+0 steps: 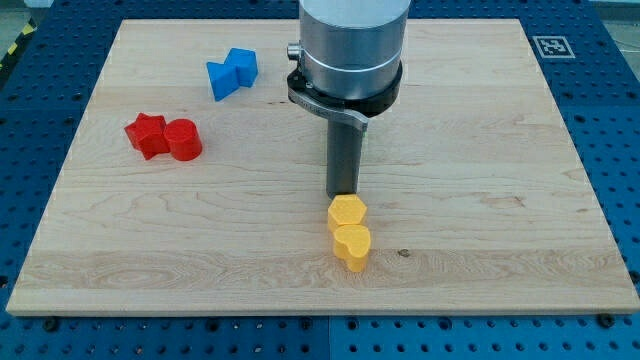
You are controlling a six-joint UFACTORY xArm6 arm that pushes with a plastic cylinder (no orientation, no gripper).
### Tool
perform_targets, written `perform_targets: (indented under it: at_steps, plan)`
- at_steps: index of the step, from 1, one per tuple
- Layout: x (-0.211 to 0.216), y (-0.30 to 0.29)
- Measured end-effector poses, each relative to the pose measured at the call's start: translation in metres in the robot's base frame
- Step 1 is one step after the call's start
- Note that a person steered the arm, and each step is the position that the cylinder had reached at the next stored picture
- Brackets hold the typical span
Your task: Separate blue triangle form the blue cube
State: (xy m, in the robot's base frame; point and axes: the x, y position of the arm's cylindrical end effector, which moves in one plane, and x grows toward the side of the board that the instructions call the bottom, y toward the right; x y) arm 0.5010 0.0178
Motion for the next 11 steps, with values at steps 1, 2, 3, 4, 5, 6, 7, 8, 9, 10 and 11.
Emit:
perform_targets:
  at_steps: [1, 2, 3, 4, 5, 6, 7, 8, 9, 10, 11]
  plan:
    - [0.000, -0.012]
    - [-0.019, -0.030]
    - [-0.058, -0.035]
    - [-0.091, -0.042]
    - [-0.123, -0.053]
    - [-0.132, -0.064]
    - [-0.132, -0.076]
    - [-0.132, -0.099]
    - [-0.134, -0.136]
    - [-0.170, -0.163]
    - [-0.207, -0.187]
